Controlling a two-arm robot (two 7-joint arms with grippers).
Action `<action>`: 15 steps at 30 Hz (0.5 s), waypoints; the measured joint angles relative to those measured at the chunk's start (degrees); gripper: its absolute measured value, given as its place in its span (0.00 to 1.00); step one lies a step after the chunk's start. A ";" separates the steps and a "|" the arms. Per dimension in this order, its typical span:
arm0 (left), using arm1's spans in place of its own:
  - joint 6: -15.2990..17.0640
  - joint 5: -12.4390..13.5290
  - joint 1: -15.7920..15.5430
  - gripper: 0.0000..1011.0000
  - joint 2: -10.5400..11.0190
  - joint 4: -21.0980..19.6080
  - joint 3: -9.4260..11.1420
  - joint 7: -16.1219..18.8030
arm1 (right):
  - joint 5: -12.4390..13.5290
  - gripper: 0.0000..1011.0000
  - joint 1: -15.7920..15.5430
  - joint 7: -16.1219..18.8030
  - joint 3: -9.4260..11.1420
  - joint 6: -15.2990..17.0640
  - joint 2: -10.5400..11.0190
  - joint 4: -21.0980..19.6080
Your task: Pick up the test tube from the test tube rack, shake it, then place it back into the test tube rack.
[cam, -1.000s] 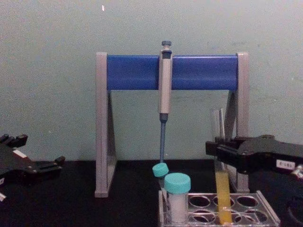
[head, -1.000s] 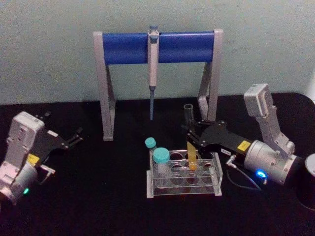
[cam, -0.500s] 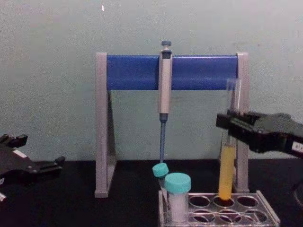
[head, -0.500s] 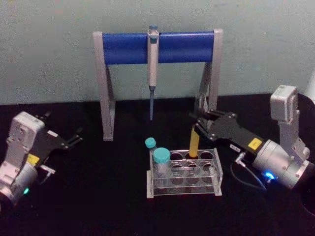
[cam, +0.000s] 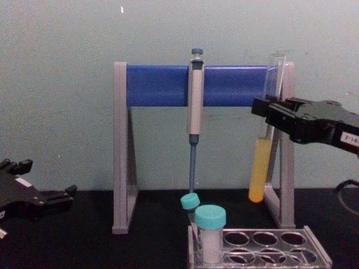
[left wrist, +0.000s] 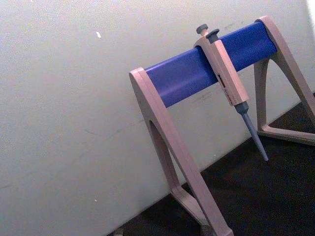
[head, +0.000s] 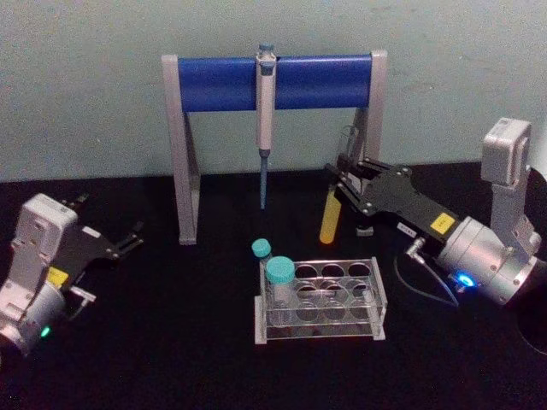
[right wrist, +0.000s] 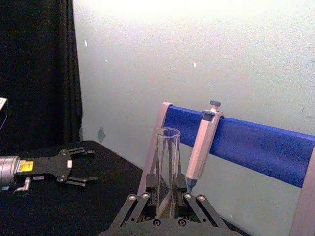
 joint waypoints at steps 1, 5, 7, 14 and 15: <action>0.00 0.00 0.00 1.00 0.00 0.00 0.00 0.00 | 0.01 0.22 0.32 0.05 -0.12 0.11 -0.19 0.30; 0.00 0.00 0.00 1.00 0.00 0.00 0.00 0.00 | 0.02 0.22 0.85 0.28 -0.38 0.31 -0.44 0.85; 0.00 0.00 0.00 1.00 0.00 0.00 0.00 0.00 | 0.01 0.22 1.21 0.37 -0.60 0.46 -0.59 1.25; 0.00 0.00 0.00 1.00 0.00 0.00 0.00 0.00 | -0.39 0.22 2.17 0.33 -0.79 0.47 -0.75 2.35; 0.00 0.00 0.00 1.00 0.00 0.00 0.00 0.00 | -0.58 0.22 2.24 0.12 -0.68 0.45 -0.70 2.44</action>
